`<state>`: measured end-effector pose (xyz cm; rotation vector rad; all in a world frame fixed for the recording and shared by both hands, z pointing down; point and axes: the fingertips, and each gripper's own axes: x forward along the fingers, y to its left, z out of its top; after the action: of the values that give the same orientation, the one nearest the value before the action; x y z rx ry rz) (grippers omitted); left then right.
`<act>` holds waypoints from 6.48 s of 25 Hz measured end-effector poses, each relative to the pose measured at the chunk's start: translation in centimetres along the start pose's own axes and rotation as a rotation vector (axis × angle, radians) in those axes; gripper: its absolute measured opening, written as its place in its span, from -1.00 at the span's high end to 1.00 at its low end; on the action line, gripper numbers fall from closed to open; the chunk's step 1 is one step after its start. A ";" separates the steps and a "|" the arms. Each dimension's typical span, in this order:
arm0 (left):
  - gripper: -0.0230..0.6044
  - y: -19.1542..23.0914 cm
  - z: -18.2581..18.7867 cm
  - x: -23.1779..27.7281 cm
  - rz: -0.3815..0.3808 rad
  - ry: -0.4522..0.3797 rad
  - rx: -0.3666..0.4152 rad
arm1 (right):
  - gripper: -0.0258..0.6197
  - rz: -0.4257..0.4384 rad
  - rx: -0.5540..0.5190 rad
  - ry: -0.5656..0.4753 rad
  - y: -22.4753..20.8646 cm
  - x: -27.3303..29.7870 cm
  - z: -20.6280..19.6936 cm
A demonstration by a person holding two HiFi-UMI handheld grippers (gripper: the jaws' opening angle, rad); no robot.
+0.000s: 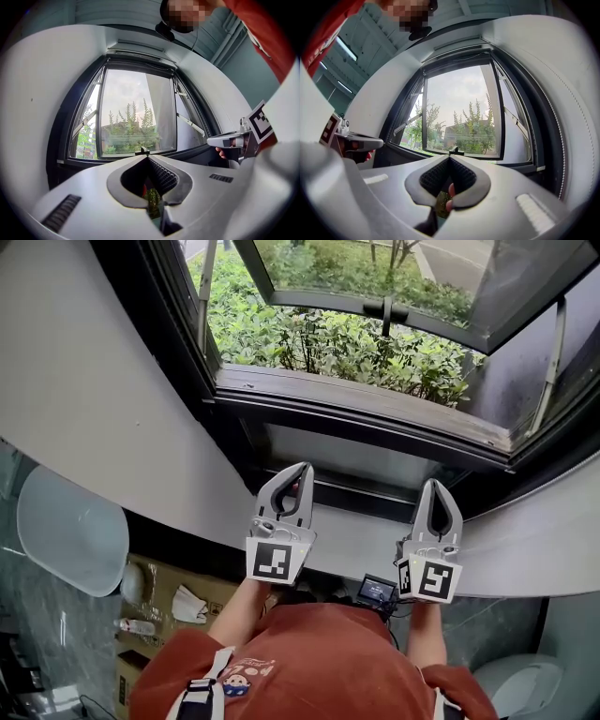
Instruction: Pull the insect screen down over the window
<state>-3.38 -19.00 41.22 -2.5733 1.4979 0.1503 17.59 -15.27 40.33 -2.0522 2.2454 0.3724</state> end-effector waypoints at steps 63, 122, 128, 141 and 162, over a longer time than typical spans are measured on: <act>0.91 3.1 17.1 5.6 0.040 -0.354 0.242 | 0.89 -0.079 -0.223 -0.430 -5.8 4.7 17.8; 0.91 5.5 41.2 9.7 0.094 -0.670 0.596 | 0.89 -0.066 -0.520 -0.825 -5.7 8.2 42.8; 0.91 6.0 44.1 10.4 0.120 -0.679 0.605 | 0.89 -0.057 -0.562 -0.809 -5.8 9.5 44.5; 0.91 5.5 53.0 12.0 0.199 -0.709 0.863 | 0.89 -0.093 -0.778 -0.765 -4.7 13.2 54.0; 0.85 8.4 61.8 16.4 0.384 -0.513 1.187 | 0.74 -0.275 -1.139 -0.545 -8.1 19.2 61.9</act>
<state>-2.99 -25.52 -22.94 -1.2000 1.2580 -0.0400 17.03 -20.32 -24.78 -2.1091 1.4491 2.2202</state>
